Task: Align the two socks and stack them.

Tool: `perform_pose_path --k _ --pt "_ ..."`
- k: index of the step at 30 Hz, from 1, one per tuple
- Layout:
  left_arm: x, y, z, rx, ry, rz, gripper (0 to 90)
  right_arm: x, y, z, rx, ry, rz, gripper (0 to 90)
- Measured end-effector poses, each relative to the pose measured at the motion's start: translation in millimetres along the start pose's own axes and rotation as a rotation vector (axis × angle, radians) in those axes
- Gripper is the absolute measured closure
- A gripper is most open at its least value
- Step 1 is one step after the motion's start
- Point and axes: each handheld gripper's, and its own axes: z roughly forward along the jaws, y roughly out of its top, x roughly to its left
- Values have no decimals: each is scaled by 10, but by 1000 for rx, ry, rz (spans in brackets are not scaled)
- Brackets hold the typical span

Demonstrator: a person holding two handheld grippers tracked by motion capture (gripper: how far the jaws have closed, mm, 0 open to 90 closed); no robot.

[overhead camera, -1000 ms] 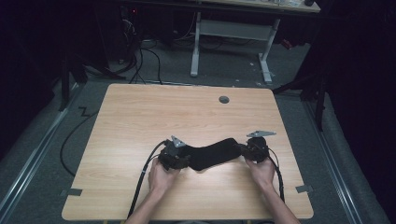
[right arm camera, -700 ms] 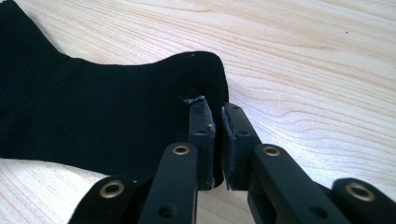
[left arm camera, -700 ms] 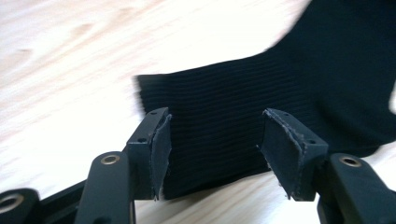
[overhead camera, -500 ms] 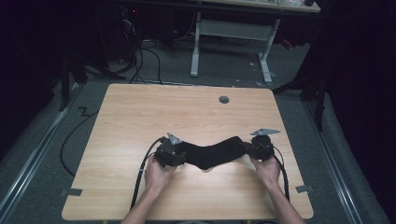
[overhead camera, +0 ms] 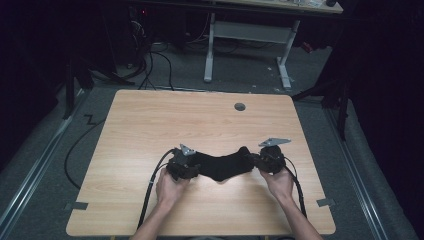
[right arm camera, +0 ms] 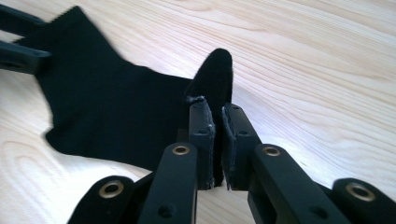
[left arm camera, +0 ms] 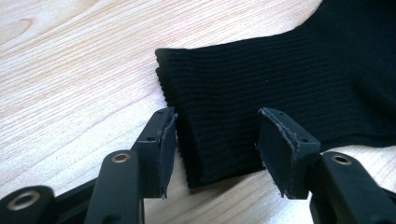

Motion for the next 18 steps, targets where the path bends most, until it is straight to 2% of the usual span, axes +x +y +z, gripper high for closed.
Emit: perform_pose_path --k 7,12,18 --pt "5 1 12 -3 -13 -3 473 191 78 100 11 49 -28 837" --pt "-33 4 31 -16 -10 4 474 305 106 155 31 66 -49 837" --pt "-25 4 31 -15 -12 6 473 415 100 301 62 80 -72 830"
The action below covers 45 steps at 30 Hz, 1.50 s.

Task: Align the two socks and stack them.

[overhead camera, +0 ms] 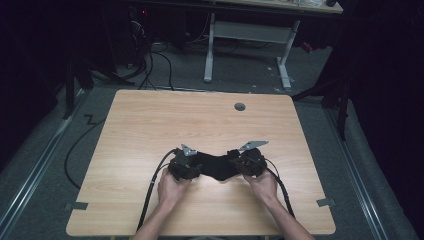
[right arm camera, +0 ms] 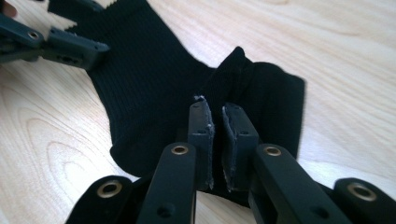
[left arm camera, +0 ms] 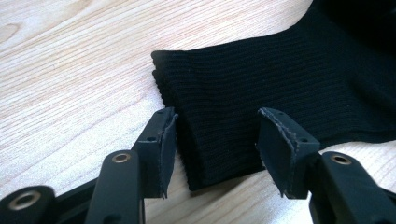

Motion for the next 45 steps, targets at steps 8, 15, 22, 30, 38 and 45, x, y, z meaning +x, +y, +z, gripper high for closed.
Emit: perform_pose_path --k 8,15,22,30,38,45 --pt "-2 -2 -4 0 3 2 471 67 -29 208 22 24 -10 680" --pt "0 -2 -3 0 2 1 470 102 -49 50 -52 34 -8 573" --pt "0 -2 -2 0 2 2 470 -18 -29 -126 -115 34 26 761" --pt "-4 0 -3 0 3 2 470 -19 -58 193 -23 -2 13 808" --pt "16 1 -34 8 -2 2 471 -2 -72 79 -84 -52 22 603" --pt "15 15 -160 -32 13 26 454 -205 -219 14 -73 -89 113 570"
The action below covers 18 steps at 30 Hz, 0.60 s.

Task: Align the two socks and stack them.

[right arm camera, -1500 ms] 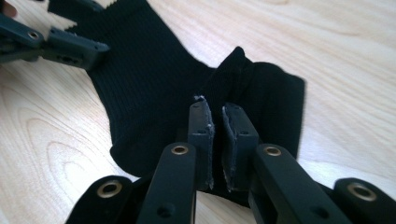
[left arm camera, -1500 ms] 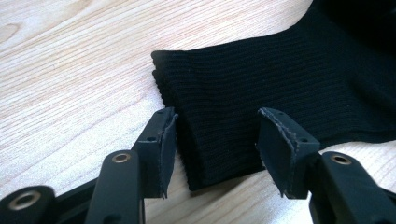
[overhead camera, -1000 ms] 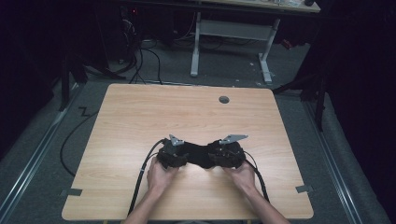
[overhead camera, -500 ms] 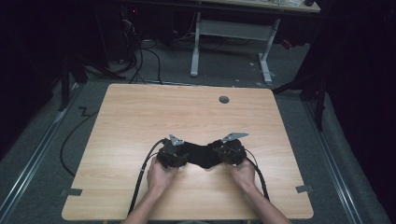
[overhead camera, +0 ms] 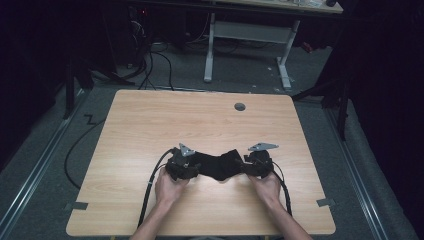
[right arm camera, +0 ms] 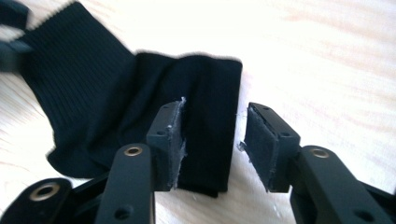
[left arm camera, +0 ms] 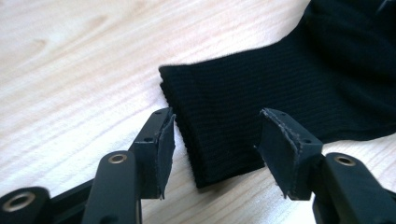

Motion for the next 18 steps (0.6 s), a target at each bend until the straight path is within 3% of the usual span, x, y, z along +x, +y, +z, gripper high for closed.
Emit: perform_pose_path --k 8,18 --pt "99 -46 38 33 -12 -6 489 14 -48 104 41 8 19 569" --pt "-48 -49 84 55 -47 13 525 -53 -55 82 63 19 33 577"
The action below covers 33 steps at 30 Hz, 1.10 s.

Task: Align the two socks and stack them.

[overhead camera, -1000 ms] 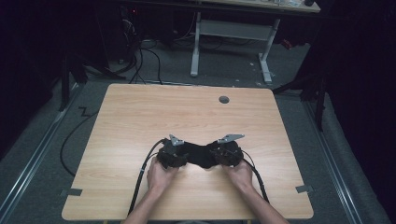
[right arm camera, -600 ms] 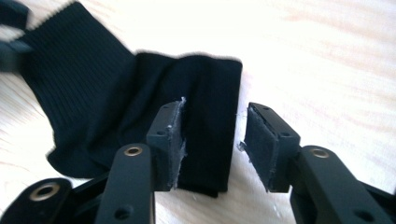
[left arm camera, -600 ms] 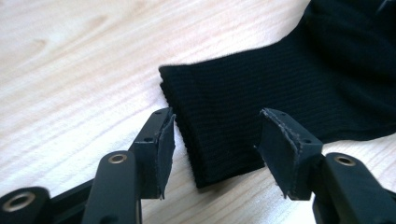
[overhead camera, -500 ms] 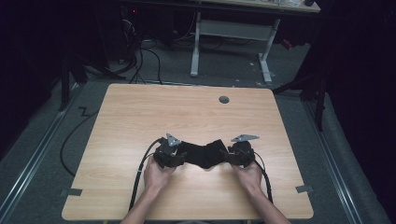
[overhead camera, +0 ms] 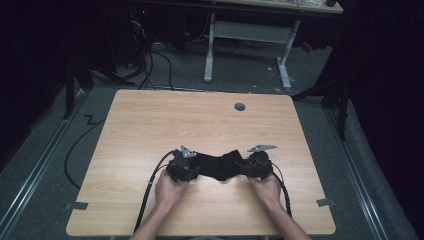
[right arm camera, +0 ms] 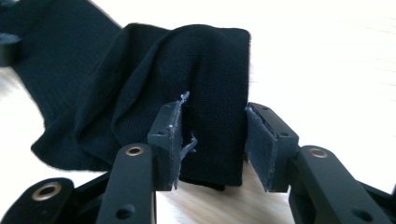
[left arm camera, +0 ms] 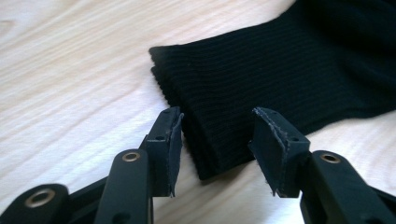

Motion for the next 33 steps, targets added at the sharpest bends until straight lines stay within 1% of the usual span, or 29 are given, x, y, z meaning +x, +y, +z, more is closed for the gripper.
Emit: perform_pose_path --k 2,3,4,5,6,8,11,13,15,18,20,21,23,25,28,29,30,32,33 --pt "-52 5 7 0 -7 12 521 -64 15 -2 2 2 14 580" --pt "-74 12 7 1 -2 20 518 -82 18 -2 4 3 20 581" --pt "-88 15 4 -8 13 21 510 -97 23 -7 6 2 21 580" --pt "-92 17 -6 -20 24 24 493 -97 26 -13 1 1 12 580" --pt "-86 18 -23 -42 37 18 482 -90 27 -21 1 -2 6 579" --pt "-48 25 -58 -71 45 -3 463 -77 28 -40 -7 10 7 578" --pt "19 27 -88 -78 61 -7 462 -74 29 -41 -14 7 12 577" --pt "55 21 -86 -72 67 -14 466 -79 27 -28 -8 7 22 573" --pt "79 15 -64 -65 53 -17 475 -84 25 -14 -4 8 21 573" --pt "68 9 -30 -58 32 -16 509 -76 31 -6 3 1 16 574" --pt "34 4 -16 -53 25 -8 524 -87 34 8 5 -1 10 574" --pt "10 1 -12 -51 19 -10 527 -98 40 13 6 -4 10 574" --pt "-29 2 -11 -46 9 -4 528 -134 65 17 8 -19 6 577" --pt "-61 5 -20 -41 12 11 528 -149 90 2 2 -29 4 578" --pt "-39 9 -34 -53 14 -6 515 -154 102 -34 -18 -28 -2 564" --pt "-21 11 -40 -59 15 -17 509 -157 101 -37 -17 -30 2 554" --pt "-10 11 -42 -60 16 -19 504 -161 96 -26 -11 -28 16 543" --pt "7 6 -36 -53 18 -18 498 -167 84 10 5 -22 25 537" --pt "9 2 -27 -49 18 -15 497 -166 74 32 9 -25 21 543"
